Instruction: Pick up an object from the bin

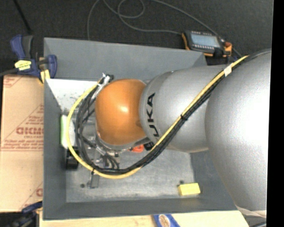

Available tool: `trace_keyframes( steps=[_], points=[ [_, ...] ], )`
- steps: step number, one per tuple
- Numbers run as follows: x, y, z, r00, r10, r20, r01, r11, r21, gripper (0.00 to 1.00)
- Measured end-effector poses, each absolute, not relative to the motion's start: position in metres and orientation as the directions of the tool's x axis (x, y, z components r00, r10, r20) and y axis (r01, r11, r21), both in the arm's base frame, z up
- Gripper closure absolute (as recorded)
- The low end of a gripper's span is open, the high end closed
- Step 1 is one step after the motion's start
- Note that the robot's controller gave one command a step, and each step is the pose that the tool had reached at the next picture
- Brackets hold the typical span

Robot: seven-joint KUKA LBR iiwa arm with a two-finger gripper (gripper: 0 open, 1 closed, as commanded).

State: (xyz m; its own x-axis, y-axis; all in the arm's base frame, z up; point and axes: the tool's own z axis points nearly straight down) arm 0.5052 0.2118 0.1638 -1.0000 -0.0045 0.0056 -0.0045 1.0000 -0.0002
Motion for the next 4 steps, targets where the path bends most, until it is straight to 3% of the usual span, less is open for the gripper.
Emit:
trace_keyframes(
  steps=[1,2,3,4],
  points=[
    [0.507,0.211,0.168,-1.0,0.0,-0.002,0.0,1.0,0.002,0.0],
    [0.52,0.194,0.155,-0.999,-0.033,-0.001,-0.033,0.999,0.0,0.0],
    [0.503,0.168,0.121,-0.989,-0.149,-0.003,-0.149,0.989,0.0,0.0],
    [0.541,0.148,0.137,-0.995,-0.103,0.004,-0.103,0.995,0.0,0.0]
  ],
)
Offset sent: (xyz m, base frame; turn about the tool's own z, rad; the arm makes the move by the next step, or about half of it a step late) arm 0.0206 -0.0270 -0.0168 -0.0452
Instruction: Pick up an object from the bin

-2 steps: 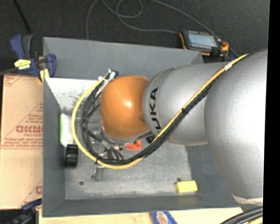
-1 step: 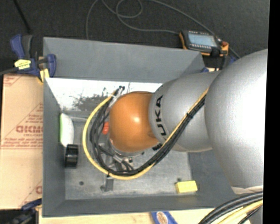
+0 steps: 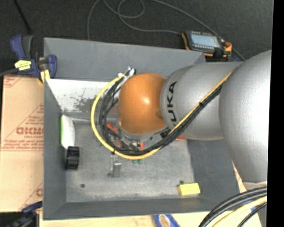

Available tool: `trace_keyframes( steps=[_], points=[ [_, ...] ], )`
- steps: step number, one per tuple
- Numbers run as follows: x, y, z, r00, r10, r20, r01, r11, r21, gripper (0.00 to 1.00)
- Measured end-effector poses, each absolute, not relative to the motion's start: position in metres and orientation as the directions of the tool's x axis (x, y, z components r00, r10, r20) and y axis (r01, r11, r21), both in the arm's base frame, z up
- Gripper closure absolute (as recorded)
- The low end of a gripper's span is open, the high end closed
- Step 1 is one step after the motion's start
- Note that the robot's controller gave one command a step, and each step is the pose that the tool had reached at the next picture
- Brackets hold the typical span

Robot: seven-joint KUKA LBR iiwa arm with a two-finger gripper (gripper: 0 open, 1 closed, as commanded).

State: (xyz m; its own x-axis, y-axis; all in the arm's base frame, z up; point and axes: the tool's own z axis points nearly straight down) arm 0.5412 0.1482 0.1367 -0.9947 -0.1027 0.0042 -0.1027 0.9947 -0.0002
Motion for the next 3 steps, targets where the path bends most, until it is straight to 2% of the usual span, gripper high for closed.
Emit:
trace_keyframes(
  steps=[1,2,3],
  points=[
    [0.56,0.125,0.149,-0.986,-0.166,-0.007,-0.166,0.986,-0.001,0.0],
    [0.568,0.11,0.154,-0.976,-0.218,-0.004,-0.218,0.976,0.0,0.0],
    [0.583,0.101,0.157,-0.997,-0.079,-0.005,-0.079,0.997,0.001,0.0]
  ],
)
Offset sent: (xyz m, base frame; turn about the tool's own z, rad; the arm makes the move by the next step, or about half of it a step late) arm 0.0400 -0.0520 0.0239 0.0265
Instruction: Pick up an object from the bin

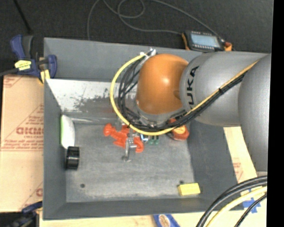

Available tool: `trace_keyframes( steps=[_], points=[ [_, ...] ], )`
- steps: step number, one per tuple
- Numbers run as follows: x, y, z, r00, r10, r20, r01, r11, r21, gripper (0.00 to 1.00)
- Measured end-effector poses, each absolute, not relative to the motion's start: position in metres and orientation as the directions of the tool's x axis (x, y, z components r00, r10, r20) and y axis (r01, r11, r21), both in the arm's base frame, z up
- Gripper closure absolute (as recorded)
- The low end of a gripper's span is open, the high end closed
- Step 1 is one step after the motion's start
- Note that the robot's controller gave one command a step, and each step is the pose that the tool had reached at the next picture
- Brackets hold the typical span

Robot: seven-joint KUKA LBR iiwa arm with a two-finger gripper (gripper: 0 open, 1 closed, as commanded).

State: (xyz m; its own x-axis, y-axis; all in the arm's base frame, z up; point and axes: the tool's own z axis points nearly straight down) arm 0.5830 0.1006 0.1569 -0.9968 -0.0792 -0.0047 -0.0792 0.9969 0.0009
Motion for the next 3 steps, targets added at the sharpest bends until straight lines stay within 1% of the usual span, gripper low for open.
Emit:
trace_keyframes(
  steps=[1,2,3],
  points=[
    [0.584,0.094,0.151,-0.985,-0.174,-0.003,-0.174,0.985,-0.001,0.0],
    [0.609,0.07,0.13,-0.995,-0.095,-0.007,-0.095,0.995,0.002,0.0],
    [0.621,0.055,0.118,-0.999,-0.033,-0.005,-0.033,0.999,0.0,0.0]
  ],
)
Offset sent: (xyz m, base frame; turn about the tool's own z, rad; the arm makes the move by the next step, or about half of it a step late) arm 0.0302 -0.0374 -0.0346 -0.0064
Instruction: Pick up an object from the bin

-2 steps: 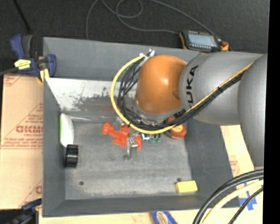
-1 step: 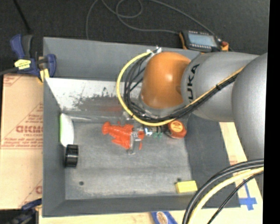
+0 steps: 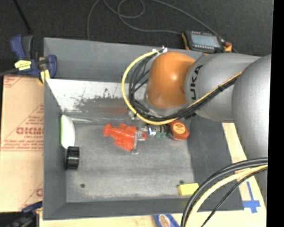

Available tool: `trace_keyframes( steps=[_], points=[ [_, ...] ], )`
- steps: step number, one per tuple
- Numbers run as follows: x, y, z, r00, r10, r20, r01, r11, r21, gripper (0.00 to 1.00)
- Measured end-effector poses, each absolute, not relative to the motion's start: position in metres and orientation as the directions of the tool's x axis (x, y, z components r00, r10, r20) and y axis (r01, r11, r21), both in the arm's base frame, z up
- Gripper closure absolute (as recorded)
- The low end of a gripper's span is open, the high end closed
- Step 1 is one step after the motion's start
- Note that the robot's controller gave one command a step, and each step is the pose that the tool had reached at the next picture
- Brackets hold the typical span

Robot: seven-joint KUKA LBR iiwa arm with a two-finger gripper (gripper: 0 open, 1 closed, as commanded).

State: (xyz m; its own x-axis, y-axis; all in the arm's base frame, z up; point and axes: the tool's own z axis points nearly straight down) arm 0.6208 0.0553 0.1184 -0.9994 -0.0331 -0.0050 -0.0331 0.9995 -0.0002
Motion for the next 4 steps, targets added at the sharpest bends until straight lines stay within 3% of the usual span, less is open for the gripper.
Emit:
trace_keyframes(
  steps=[1,2,3,4],
  points=[
    [0.632,0.063,0.094,-1.0,0.016,-0.008,0.016,1.0,0.002,0.0],
    [0.608,0.052,0.074,-0.988,0.154,-0.009,0.154,0.988,0.005,1.0],
    [0.608,0.052,0.074,-0.988,0.155,-0.009,0.155,0.988,0.005,1.0],
    [0.603,0.054,0.116,-0.989,0.15,0.003,0.15,0.989,0.001,1.0]
  ],
)
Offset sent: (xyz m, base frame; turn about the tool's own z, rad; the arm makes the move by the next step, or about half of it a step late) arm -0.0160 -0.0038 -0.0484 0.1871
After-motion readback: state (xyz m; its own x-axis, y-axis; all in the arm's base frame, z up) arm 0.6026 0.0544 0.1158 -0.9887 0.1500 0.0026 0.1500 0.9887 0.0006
